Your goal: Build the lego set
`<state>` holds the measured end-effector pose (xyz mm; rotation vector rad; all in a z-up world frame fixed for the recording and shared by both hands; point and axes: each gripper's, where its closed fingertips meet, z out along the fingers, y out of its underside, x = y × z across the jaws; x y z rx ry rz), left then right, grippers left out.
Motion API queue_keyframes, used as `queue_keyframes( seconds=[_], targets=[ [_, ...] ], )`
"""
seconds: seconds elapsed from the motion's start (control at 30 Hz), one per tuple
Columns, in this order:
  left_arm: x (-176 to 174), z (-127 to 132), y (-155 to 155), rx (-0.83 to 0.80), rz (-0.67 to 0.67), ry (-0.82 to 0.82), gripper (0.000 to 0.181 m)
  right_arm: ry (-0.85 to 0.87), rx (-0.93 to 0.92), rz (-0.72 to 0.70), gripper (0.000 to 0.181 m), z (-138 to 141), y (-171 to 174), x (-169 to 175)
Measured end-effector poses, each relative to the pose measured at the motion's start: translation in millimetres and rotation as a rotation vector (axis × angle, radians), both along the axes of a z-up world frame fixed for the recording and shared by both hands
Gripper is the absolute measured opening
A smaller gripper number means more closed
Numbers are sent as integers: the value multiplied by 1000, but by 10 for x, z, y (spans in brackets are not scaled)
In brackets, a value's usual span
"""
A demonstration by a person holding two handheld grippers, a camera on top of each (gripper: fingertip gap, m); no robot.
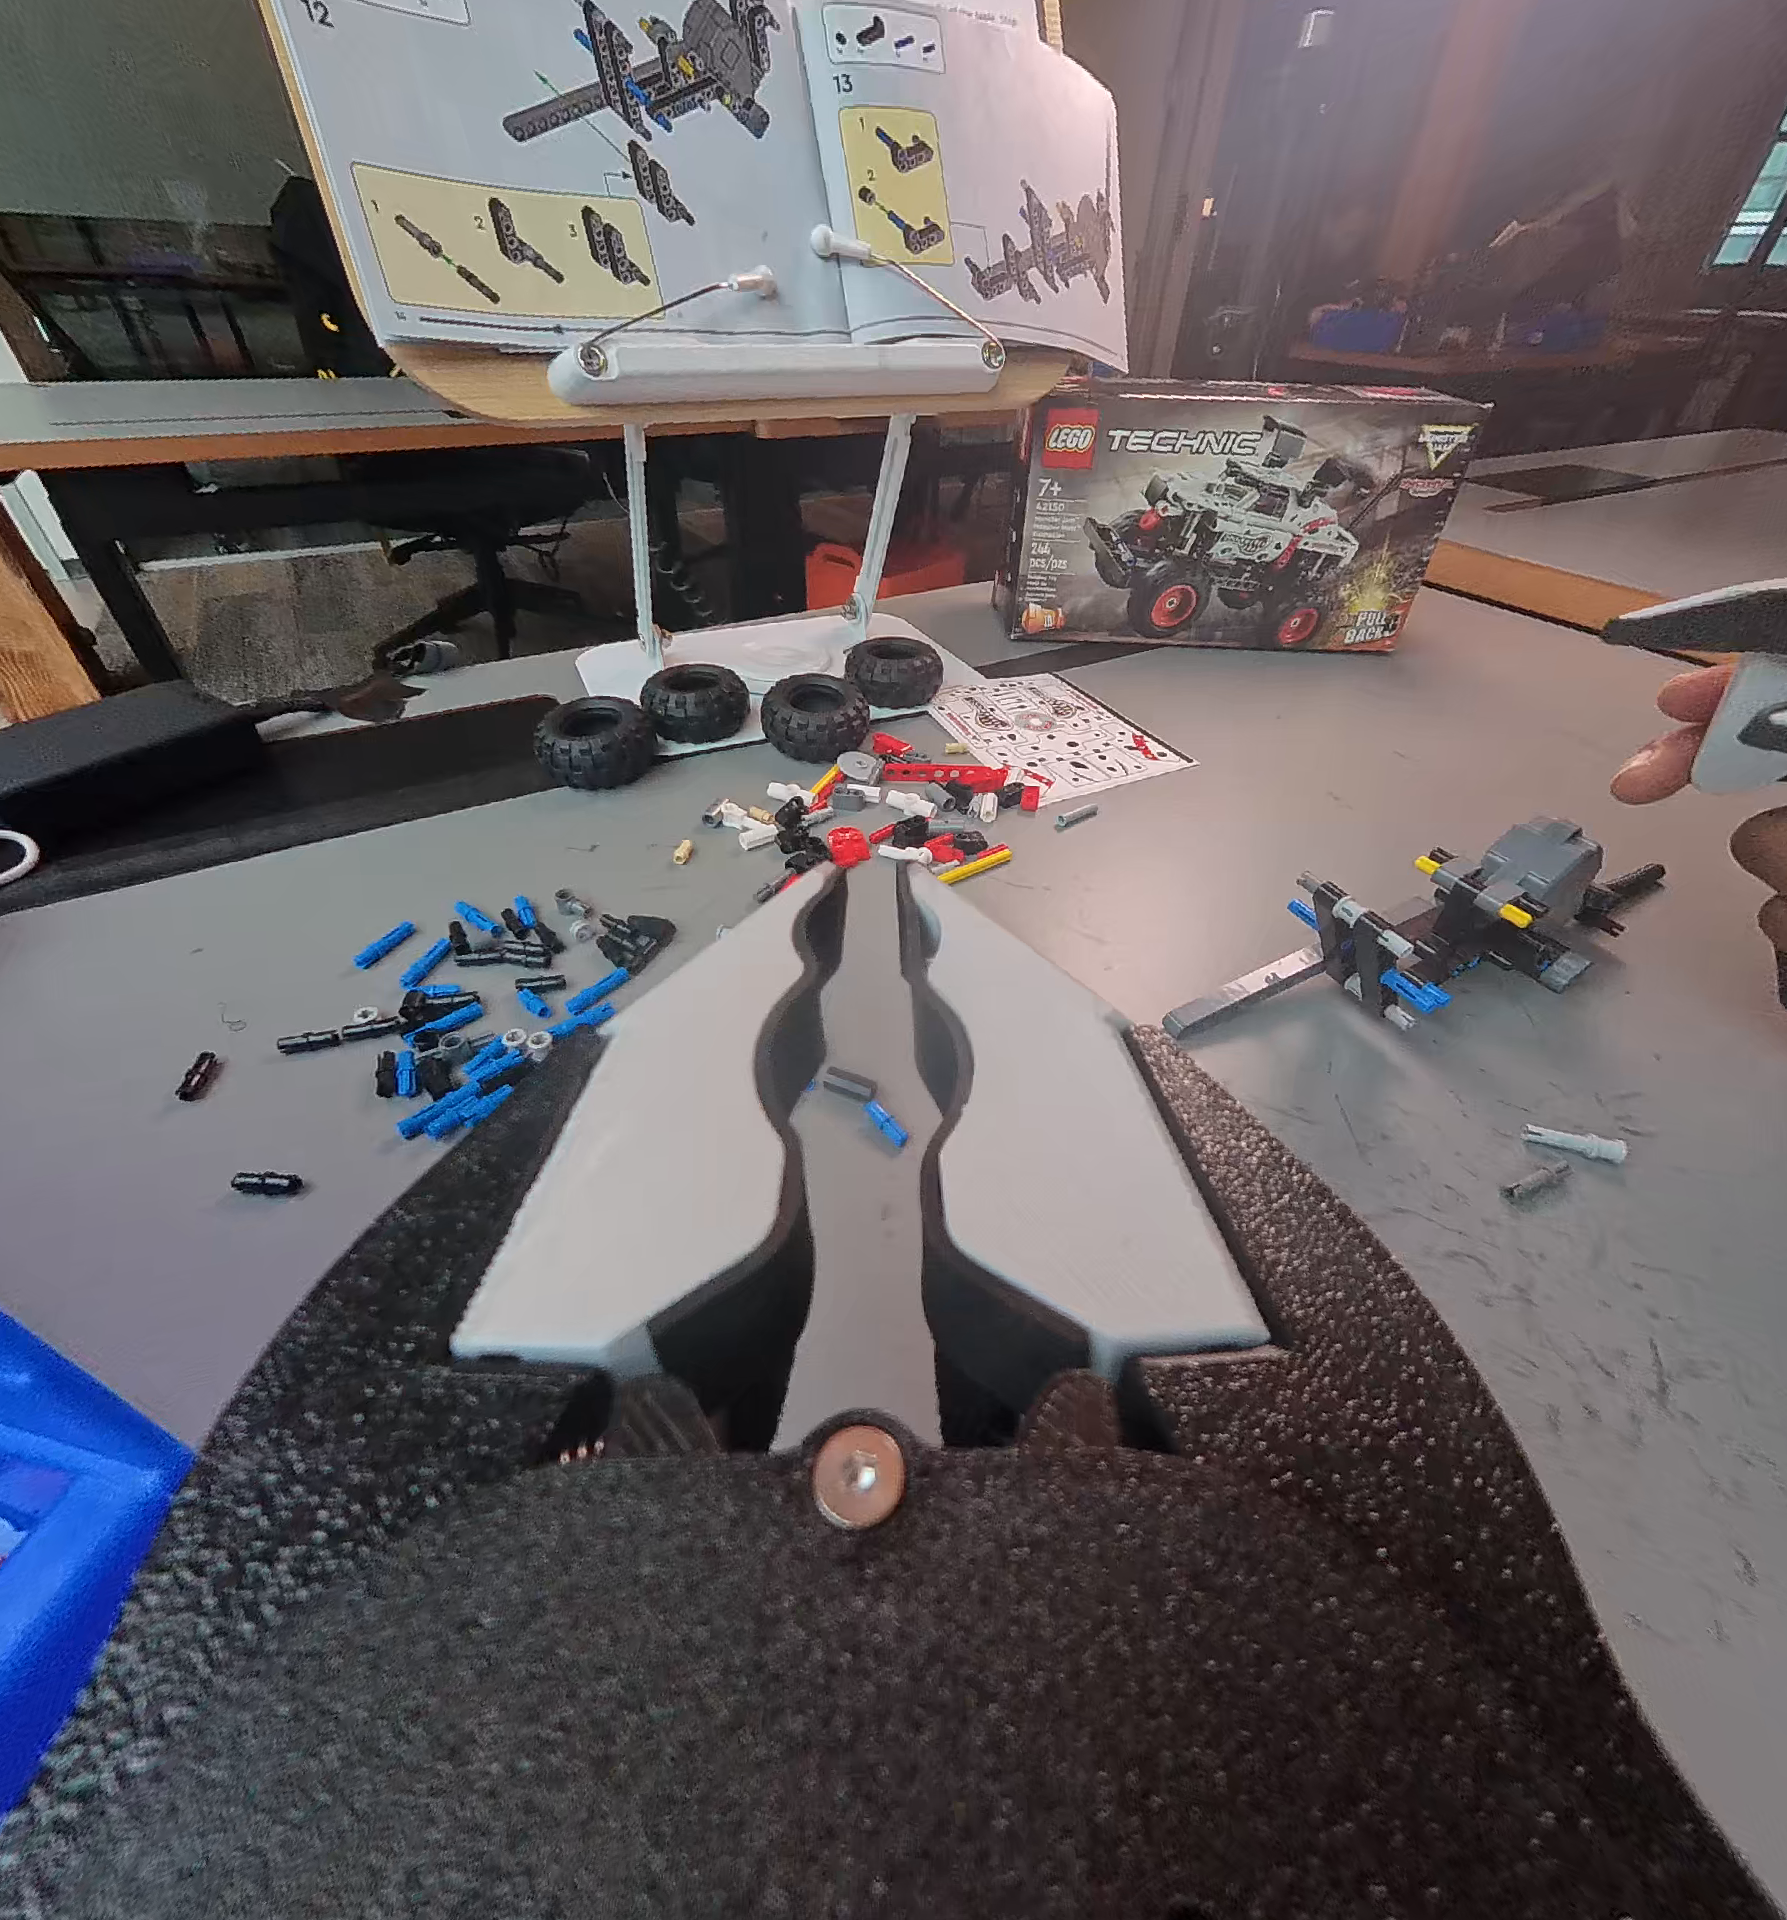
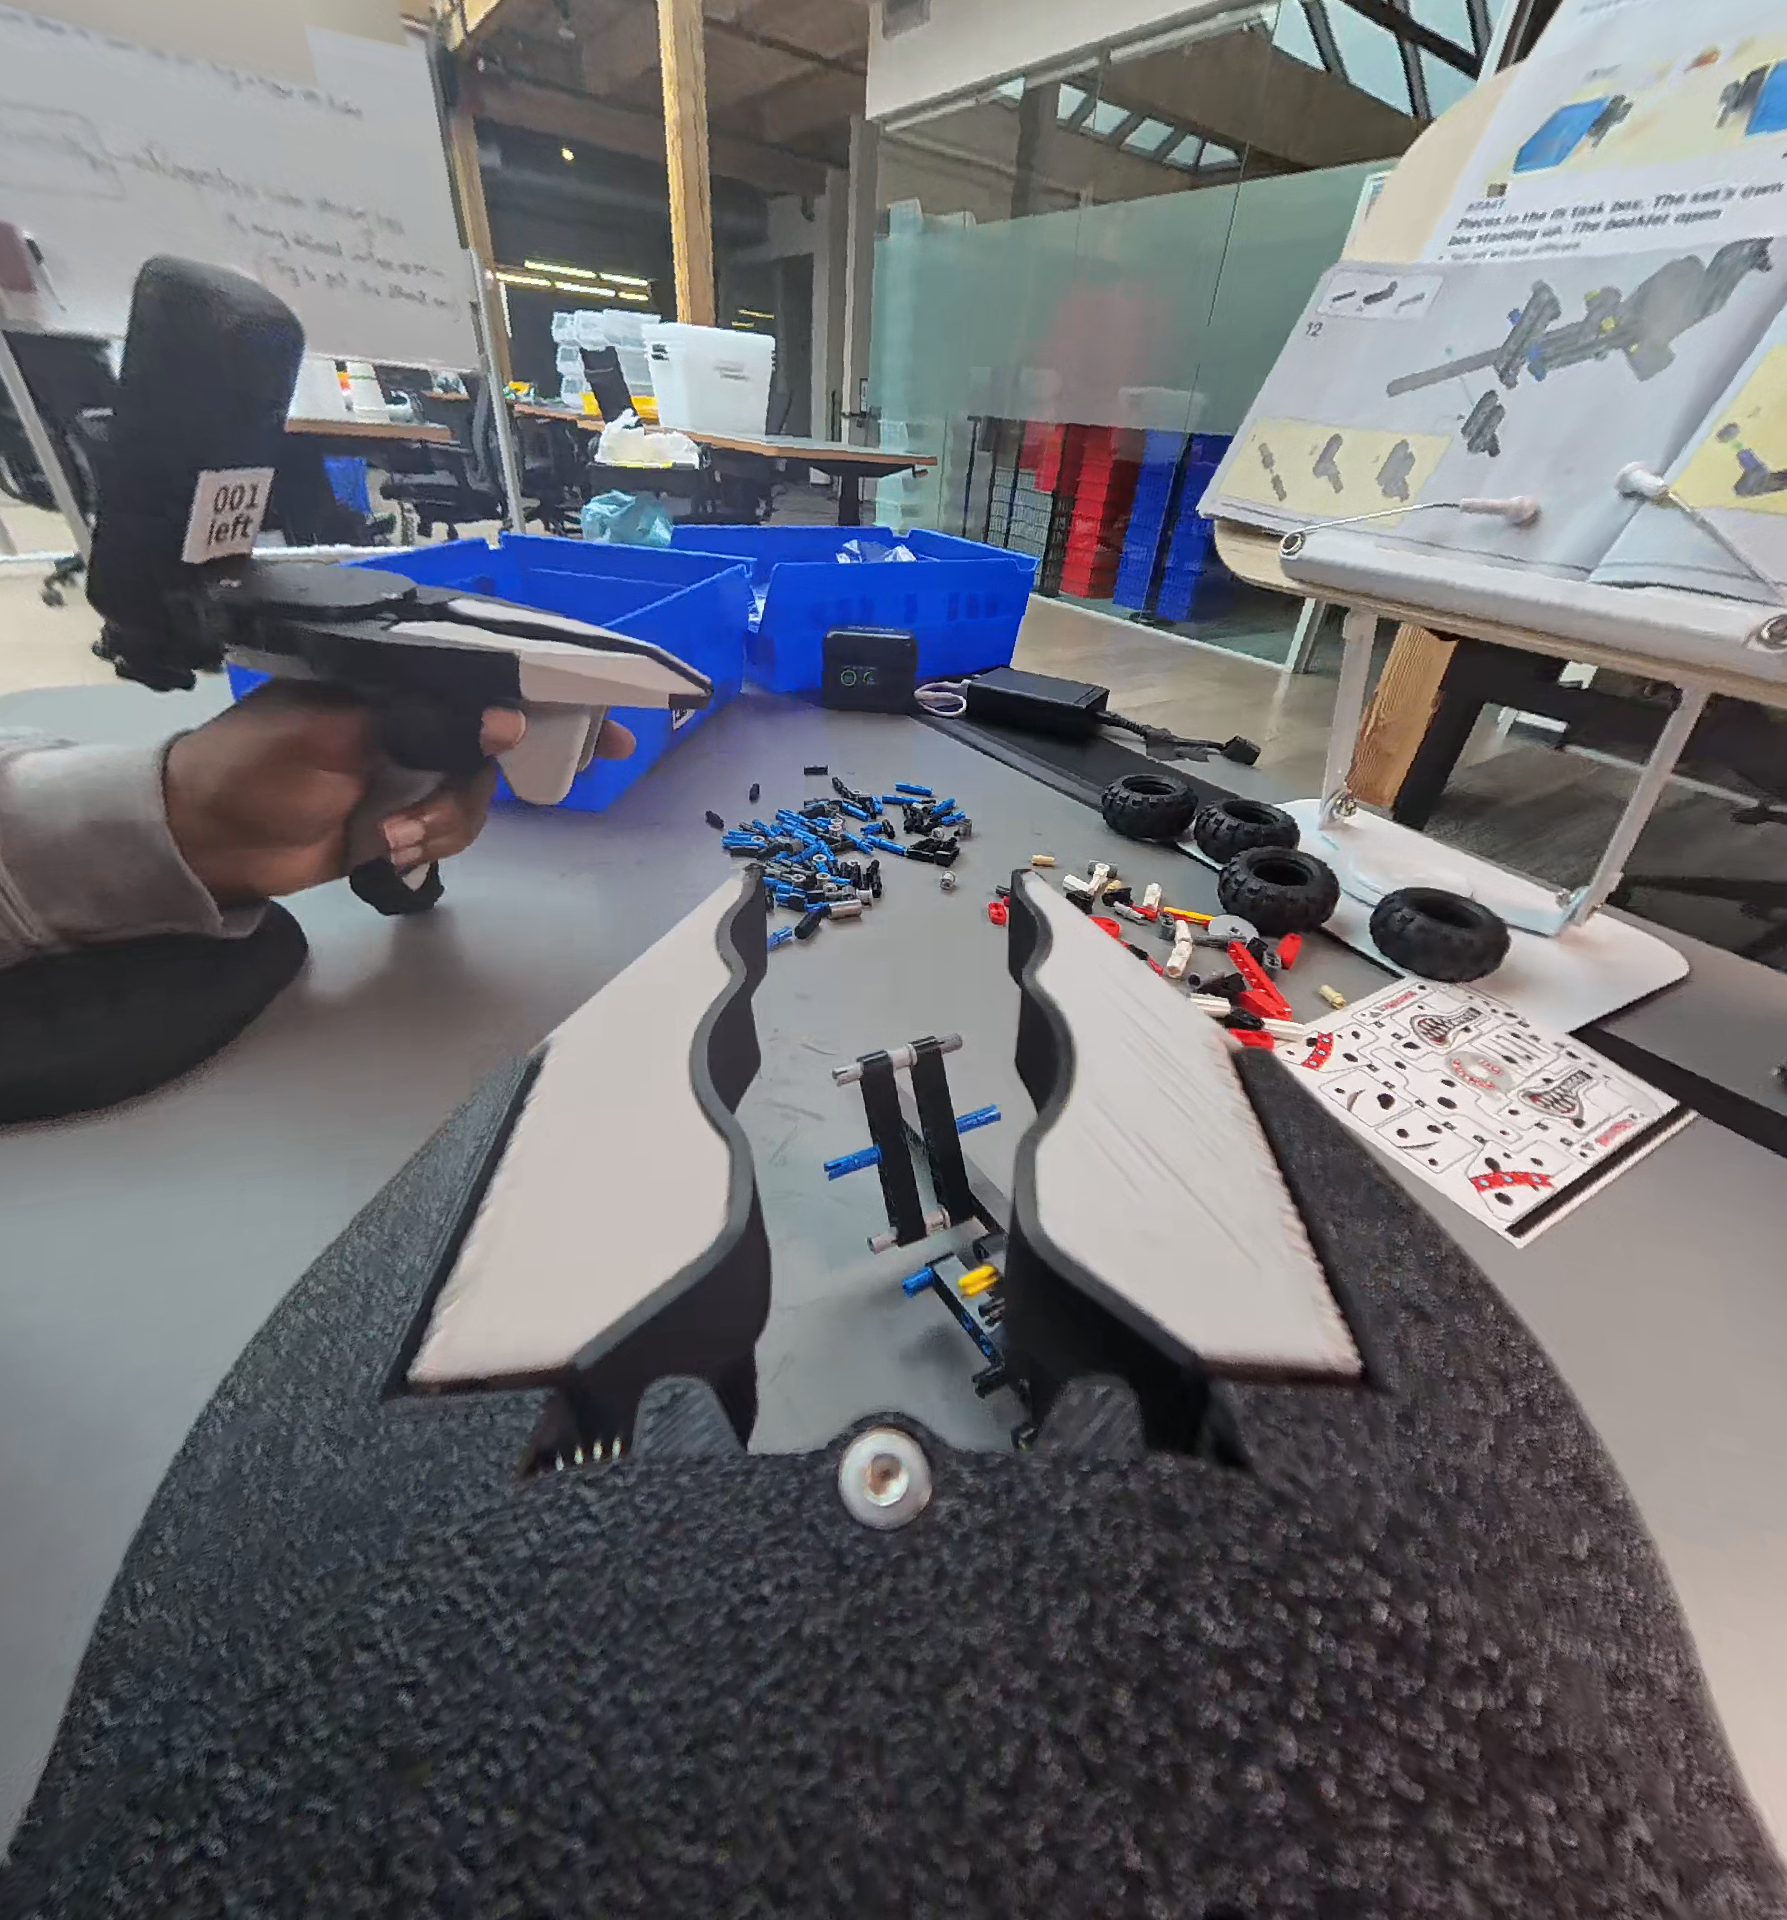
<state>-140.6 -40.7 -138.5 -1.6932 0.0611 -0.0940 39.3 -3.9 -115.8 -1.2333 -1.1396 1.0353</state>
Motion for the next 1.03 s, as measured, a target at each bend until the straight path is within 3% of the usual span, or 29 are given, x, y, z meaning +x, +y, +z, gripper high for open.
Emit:
queue_keyframes(
  seconds=[0.17, 0.27, 0.43, 0.6, 0.73, 0.83, 0.9, 1.03],
  targets=[
    [-85, 149, -54, 42, 25, 16, 18, 14, 34, -11, 47, 32, 74, 60],
    [-240, 384, -156, 97, 73, 39, 24, 22, 20, -23, 47, 43, 137, 121],
    [-889, 885, -513, 89, 235, 154, 35, 25, 1, -50, 45, 54, 210, 149],
    [-1690, 1090, -826, -139, 317, 252, 37, 16, 21, -43, 41, 47, 179, 138],
    [-2237, 803, -936, -438, 292, 292, 41, 3, 26, -40, 38, 15, 165, 123],
    [-2536, 500, -997, -629, 234, 278, 33, -7, 31, -38, 32, -10, 152, 117],
    [-2661, 279, -1040, -746, 179, 268, 26, -15, 35, -38, 29, -31, 148, 108],
    [-2754, -234, -1195, -1011, 60, 260, 29, -33, 25, -41, 26, -96, 162, 87]
  ],
)
